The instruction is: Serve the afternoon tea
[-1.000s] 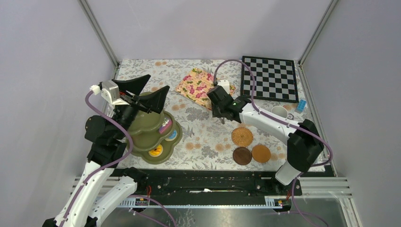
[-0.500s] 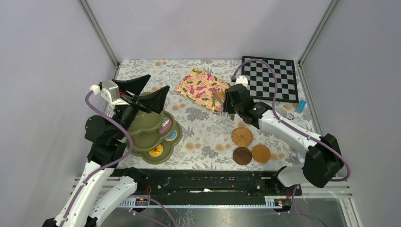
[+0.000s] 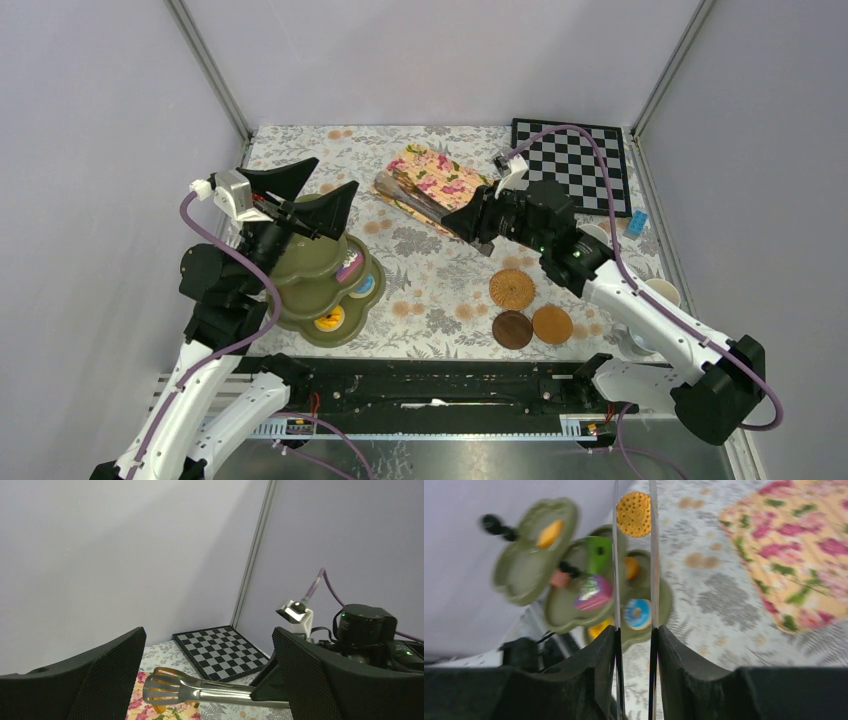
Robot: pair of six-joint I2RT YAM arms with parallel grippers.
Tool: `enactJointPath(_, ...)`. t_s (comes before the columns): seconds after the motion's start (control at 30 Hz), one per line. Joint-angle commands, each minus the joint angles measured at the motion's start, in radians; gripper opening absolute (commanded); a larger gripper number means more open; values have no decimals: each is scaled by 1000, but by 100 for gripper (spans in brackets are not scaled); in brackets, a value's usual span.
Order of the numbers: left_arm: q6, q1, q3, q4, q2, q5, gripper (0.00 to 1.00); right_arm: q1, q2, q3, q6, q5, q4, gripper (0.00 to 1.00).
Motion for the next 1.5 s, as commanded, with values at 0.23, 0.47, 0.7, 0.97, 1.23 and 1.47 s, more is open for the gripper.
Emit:
enactJointPath(0.23,-24,19,-8,63,7,32,99,136,-34,36,12,-380,176,37)
enactJointPath(0.47,-26,20,-8,63,9,31,99,207,10,80,-17,-338,155,38)
enactJointPath(0.7,-26,22,-8,65,9,33,99,258,61,135,-76,-264,99,39)
enactJointPath(0.97,-27,23,-8,65,11,36,99,284,81,164,-124,-176,46,43)
enactJointPath(1.23,-30,25,-8,66,14,41,99,305,98,184,-149,-112,24,51)
enactJointPath(1.47,-30,25,-9,66,11,42,99,315,80,205,-156,-108,15,52)
